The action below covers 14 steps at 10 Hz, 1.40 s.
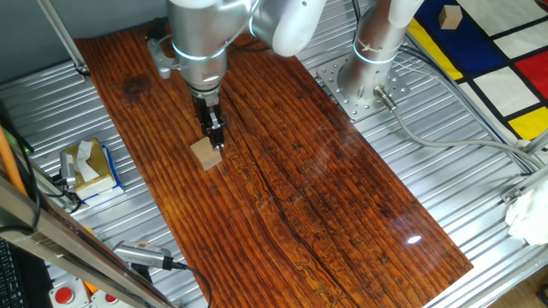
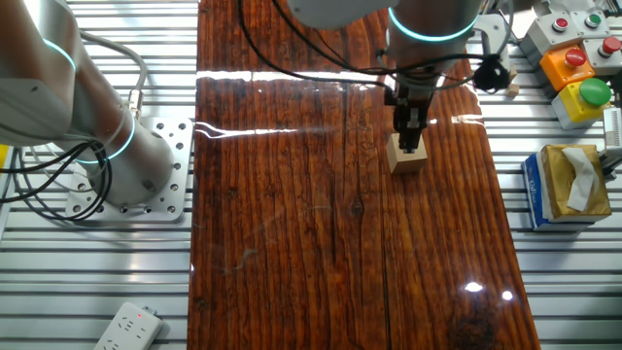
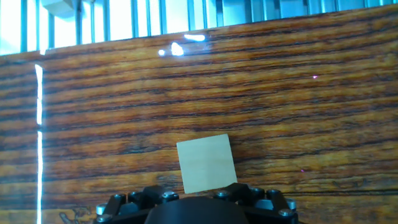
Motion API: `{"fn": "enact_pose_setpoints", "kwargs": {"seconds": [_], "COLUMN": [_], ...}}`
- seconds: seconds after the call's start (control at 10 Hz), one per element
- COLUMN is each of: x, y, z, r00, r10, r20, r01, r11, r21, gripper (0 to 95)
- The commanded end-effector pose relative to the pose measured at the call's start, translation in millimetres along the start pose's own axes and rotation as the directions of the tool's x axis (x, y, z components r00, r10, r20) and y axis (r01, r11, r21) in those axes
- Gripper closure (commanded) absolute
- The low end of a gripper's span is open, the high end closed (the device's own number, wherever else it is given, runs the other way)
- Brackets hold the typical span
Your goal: Pick up the small block on the left and move it to the right
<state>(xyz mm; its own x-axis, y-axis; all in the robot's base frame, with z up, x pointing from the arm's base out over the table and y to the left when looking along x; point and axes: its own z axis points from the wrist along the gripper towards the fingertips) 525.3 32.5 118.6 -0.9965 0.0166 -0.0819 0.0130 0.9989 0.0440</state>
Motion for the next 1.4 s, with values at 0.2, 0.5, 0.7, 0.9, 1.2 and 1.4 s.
{"fn": "enact_pose_setpoints", "kwargs": {"seconds": [0.2, 0.5, 0.7, 0.9, 1.2, 1.4], "x": [0.6, 0.5, -0.3, -2.2, -9.3, -18.4], "y": [-0.5, -0.6, -1.4, -7.3, -18.8, -14.2], "z": [0.2, 0.7, 2.5, 4.5, 11.8, 13.6], "r00": [0.999, 0.998, 0.999, 0.999, 0.998, 1.000], "r10": [-0.054, -0.057, -0.046, -0.036, -0.054, -0.031], "r20": [-0.001, -0.011, -0.014, 0.004, 0.006, -0.001], "r01": [0.054, 0.057, 0.047, 0.035, 0.054, 0.031], "r11": [0.998, 0.998, 0.998, 0.999, 0.998, 0.999], "r21": [0.014, 0.027, 0.043, 0.042, 0.032, 0.010], "gripper": [19.0, 19.0, 19.0, 19.0, 19.0, 19.0]}}
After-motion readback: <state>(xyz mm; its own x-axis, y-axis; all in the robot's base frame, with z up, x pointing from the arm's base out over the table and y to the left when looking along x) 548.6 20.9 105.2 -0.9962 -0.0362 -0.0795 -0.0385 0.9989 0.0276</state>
